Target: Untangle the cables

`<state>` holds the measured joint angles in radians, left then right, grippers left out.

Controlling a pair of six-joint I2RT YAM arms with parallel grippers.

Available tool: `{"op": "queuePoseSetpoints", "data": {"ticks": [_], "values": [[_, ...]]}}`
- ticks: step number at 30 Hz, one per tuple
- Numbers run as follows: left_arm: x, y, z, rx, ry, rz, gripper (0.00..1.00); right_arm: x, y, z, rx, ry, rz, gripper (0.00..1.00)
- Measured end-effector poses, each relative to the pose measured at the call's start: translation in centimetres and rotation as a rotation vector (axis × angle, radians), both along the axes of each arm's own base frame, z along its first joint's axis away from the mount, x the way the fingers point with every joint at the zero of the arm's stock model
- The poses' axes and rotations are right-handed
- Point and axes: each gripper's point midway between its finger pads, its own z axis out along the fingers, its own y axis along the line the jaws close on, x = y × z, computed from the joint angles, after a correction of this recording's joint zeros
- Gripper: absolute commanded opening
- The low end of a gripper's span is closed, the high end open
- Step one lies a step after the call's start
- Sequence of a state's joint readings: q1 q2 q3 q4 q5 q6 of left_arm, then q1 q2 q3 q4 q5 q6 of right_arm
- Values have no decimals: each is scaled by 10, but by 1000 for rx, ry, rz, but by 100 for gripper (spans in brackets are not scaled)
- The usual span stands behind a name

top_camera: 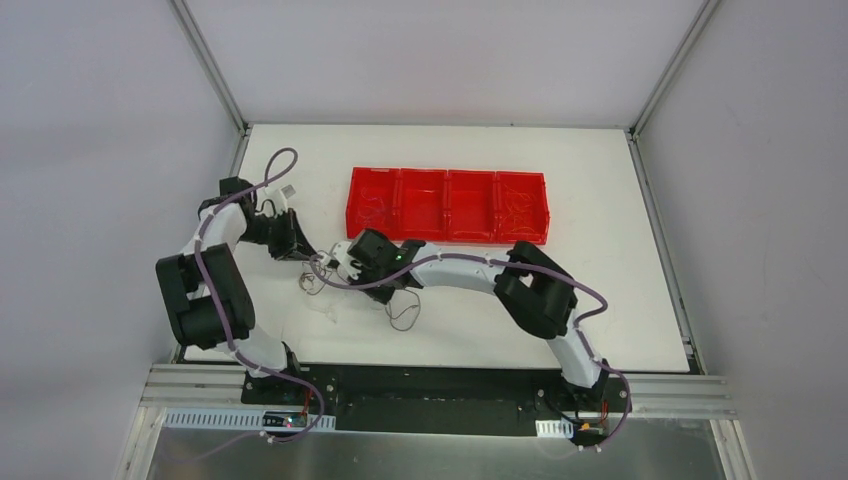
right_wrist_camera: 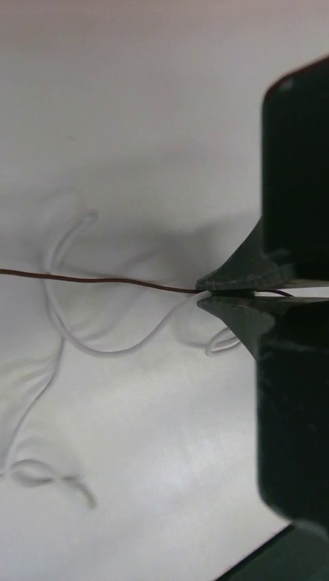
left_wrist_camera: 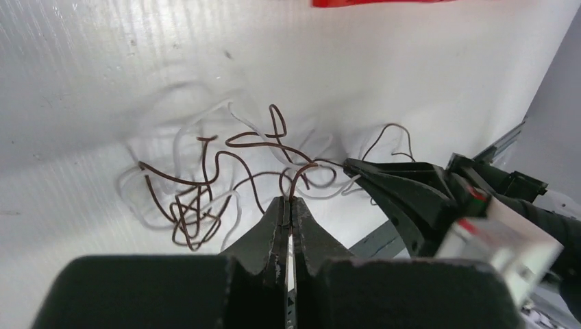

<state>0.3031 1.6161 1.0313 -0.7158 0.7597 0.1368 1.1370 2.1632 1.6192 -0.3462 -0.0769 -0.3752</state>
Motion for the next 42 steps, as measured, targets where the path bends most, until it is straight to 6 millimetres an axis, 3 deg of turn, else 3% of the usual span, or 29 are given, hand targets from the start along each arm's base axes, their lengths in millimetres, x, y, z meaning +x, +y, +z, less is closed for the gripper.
{"op": "queuePoseSetpoints", "data": {"ticks": [4, 11, 13, 18, 22, 25, 28, 32, 36, 42], "values": [[4, -4, 49, 14, -149, 21, 0, -6, -52, -1, -64, 19, -16, 0], [24, -3, 192, 77, -533, 92, 0, -1, -189, -3, -235, 91, -157, 0], [27, -3, 225, 77, -601, 117, 0, 4, -226, -4, -267, 101, -211, 0], [35, 6, 301, 117, -752, 207, 0, 10, -284, -5, -299, 108, -294, 0], [39, 27, 361, 201, -889, 306, 0, 10, -315, -6, -310, 100, -325, 0], [42, 45, 392, 254, -959, 370, 0, 6, -331, -6, -316, 90, -324, 0], [52, 68, 416, 296, -1001, 441, 0, 1, -340, -6, -321, 83, -316, 0], [69, 98, 430, 311, -1002, 529, 0, -3, -348, -6, -325, 67, -296, 0], [82, 129, 429, 292, -964, 622, 0, -6, -356, -6, -328, 54, -283, 0], [85, 146, 418, 278, -915, 674, 0, -10, -366, -6, -334, 40, -263, 0]]}}
